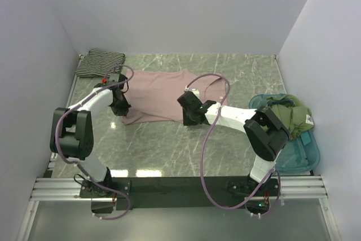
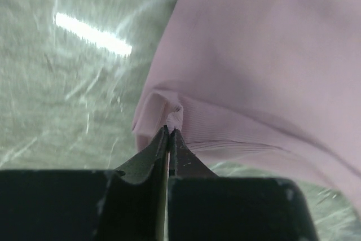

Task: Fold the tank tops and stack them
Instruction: Fold the tank top

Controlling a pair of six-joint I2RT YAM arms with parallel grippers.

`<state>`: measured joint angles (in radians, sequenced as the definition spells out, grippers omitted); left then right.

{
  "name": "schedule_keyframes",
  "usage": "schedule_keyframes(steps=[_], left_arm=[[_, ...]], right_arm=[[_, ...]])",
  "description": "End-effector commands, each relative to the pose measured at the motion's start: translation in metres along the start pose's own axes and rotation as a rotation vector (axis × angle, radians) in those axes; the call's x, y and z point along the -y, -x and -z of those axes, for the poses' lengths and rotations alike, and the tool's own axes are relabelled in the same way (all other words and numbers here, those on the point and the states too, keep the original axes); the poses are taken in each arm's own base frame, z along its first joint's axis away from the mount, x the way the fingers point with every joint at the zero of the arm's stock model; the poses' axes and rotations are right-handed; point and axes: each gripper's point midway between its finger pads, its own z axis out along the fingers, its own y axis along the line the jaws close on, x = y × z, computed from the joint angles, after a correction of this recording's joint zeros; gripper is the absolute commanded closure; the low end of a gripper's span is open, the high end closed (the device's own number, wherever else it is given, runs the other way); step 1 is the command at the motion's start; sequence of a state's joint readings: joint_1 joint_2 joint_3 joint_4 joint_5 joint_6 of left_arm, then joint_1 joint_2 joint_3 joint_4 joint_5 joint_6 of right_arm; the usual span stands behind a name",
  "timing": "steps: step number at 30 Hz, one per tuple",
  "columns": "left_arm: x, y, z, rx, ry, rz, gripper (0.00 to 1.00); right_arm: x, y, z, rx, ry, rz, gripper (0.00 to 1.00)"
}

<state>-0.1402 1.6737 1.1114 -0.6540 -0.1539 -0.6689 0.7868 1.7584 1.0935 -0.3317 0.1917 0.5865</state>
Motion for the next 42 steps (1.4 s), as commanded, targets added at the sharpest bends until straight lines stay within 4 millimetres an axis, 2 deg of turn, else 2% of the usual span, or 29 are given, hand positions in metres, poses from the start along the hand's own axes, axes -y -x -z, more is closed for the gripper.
schedule_keyframes(steps=[1, 6, 12, 17, 22, 26, 28, 30, 33, 42], left_arm=[[0.003, -0.01, 0.012, 0.005, -0.059, -0.02, 0.94], [-0.002, -0.024, 0.013, -0.011, -0.069, -0.028, 0.92], [-0.002, -0.022, 0.02, 0.015, -0.079, -0.041, 0.83], [-0.003, -0.022, 0.028, 0.03, -0.094, -0.06, 0.8], [-0.005, -0.036, 0.028, 0.0, -0.117, -0.057, 0.82], [-0.012, -0.051, 0.024, -0.033, -0.103, -0.034, 0.88], [-0.017, -0.057, 0.022, -0.036, -0.092, -0.01, 0.87], [-0.018, -0.062, 0.022, -0.041, -0.097, 0.001, 0.82], [-0.017, -0.06, 0.026, -0.024, -0.107, 0.041, 0.78], [-0.018, -0.047, 0.041, 0.03, -0.108, 0.071, 0.81]], right_arm=[[-0.003, 0.008, 0.008, 0.032, 0.002, -0.013, 0.74], [-0.006, 0.008, 0.01, 0.03, 0.015, -0.017, 0.74], [-0.005, 0.008, 0.013, 0.033, 0.014, -0.019, 0.73], [-0.003, 0.006, 0.014, 0.031, 0.005, -0.02, 0.72], [-0.002, 0.007, 0.016, 0.038, 0.002, -0.019, 0.71], [-0.001, 0.008, 0.018, 0.043, 0.003, -0.02, 0.69], [-0.001, 0.008, 0.018, 0.045, 0.006, -0.023, 0.68], [-0.003, 0.008, 0.019, 0.044, 0.014, -0.022, 0.67], [-0.001, 0.006, 0.019, 0.041, 0.013, -0.018, 0.65], [0.003, 0.004, 0.021, 0.071, 0.027, -0.023, 0.58]])
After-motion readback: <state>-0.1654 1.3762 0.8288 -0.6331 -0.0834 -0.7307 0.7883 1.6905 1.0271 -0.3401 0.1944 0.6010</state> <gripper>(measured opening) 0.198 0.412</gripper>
